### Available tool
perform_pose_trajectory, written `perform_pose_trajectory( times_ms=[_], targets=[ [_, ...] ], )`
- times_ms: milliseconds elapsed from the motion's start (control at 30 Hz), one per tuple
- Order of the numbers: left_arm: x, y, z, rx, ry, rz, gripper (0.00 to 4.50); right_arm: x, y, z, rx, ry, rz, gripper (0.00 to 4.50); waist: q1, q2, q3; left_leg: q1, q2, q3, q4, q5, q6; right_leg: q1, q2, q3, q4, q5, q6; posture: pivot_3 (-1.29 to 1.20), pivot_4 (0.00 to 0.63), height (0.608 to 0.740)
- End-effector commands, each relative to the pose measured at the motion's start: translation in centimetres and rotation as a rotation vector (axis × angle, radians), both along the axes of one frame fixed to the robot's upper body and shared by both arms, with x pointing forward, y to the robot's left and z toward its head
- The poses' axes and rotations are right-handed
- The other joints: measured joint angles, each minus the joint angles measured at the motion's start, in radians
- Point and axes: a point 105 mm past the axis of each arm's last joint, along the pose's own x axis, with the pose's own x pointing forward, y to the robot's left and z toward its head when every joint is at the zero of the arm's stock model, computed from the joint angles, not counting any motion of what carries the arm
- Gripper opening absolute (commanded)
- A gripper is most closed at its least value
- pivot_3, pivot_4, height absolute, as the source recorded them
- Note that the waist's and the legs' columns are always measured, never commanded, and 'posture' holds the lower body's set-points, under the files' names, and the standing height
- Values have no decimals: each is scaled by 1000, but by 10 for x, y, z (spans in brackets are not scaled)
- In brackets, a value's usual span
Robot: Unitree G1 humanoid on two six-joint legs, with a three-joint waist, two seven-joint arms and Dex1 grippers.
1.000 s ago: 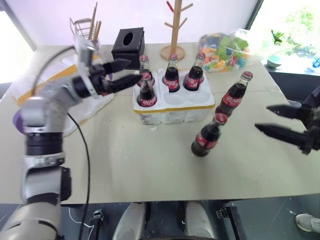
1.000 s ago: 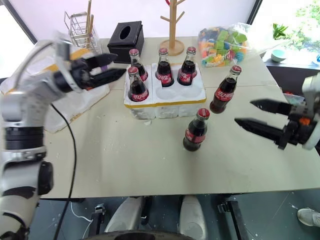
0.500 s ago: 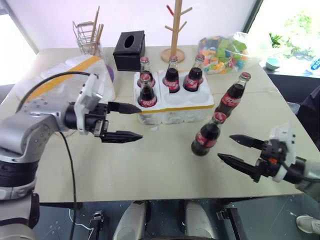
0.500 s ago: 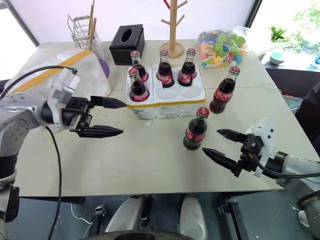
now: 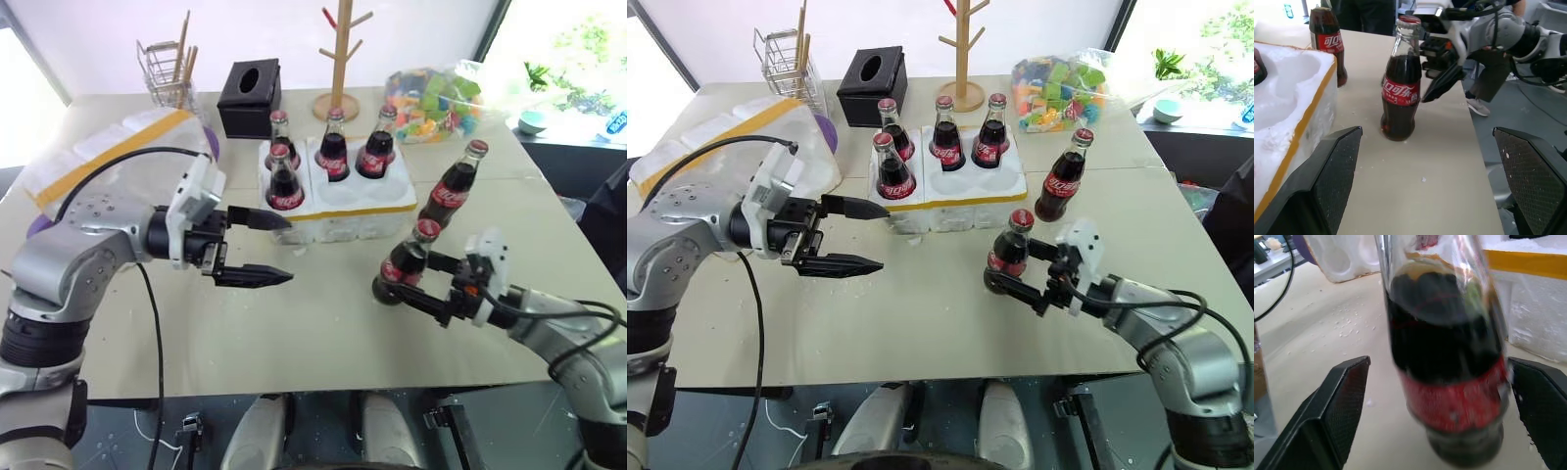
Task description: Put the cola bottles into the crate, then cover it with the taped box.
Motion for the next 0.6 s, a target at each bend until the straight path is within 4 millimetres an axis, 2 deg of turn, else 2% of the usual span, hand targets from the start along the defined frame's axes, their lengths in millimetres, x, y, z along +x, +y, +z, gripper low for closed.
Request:
perform_pose_trajectory(
  times_ms=[33, 67, 100, 133, 167, 300, 400, 500, 600],
  targets=[
    [-1, -3, 11, -13, -63, -7, 4500, 5, 2, 11, 16, -45, -1, 3930, 0, 0, 0, 0, 0, 0, 0, 0, 0, 0, 0, 0, 0, 0, 0, 0, 150, 740],
    [-1, -3, 13, -18, -65, 1, 4500, 4, 3, 17, 26, -58, 14, 3662, 1, 0, 0, 0, 0, 0, 0, 0, 0, -1, 0, 0, 0, 0, 0, 0, 150, 740],
    [0, -2, 13, -21, -67, 7, 4500, 2, 3, 22, 32, -70, 27, 3130, 1, 0, 0, 0, 0, 0, 0, 0, 0, -1, 0, 0, 0, 0, 0, 0, 150, 740],
    [1, -1, 14, -22, -69, 17, 4500, 1, 4, 31, 36, -91, 42, 2802, 1, 0, 0, 0, 0, 0, 0, 0, 0, -1, 0, 0, 0, 0, 0, 0, 150, 740],
    [1, 1, 14, -22, -70, 27, 4500, -1, 6, 41, 44, -114, 59, 2713, 1, 0, 0, 0, 0, 0, 0, 0, 0, -1, 0, 1, 0, 0, 0, 0, 150, 740],
    [3, 13, 17, -37, -73, 100, 4500, -1, 16, 101, 126, -223, 154, 2711, -10, 4, 4, 0, 1, 3, 0, 0, 0, -3, 1, 2, 1, 1, -1, 0, 150, 740],
    [5, 22, 21, -64, -79, 162, 4500, 15, 26, 142, 168, -298, 187, 2711, -23, 5, 6, 0, 4, 6, 0, 0, 0, -4, 2, 3, 1, 2, -2, 0, 150, 740],
    [6, 24, 20, -72, -88, 192, 4500, 37, 36, 168, 203, -339, 165, 2711, -24, 4, 5, 0, 6, 8, -1, 0, 0, -5, 4, 2, 1, 2, -1, 0, 150, 740],
    [6, 24, 20, -80, -98, 209, 4500, 75, 53, 177, 185, -351, 94, 2711, -25, 3, 5, 0, 7, 10, -2, 0, 0, -6, 5, 3, 1, 3, 0, 0, 150, 740]
  ],
)
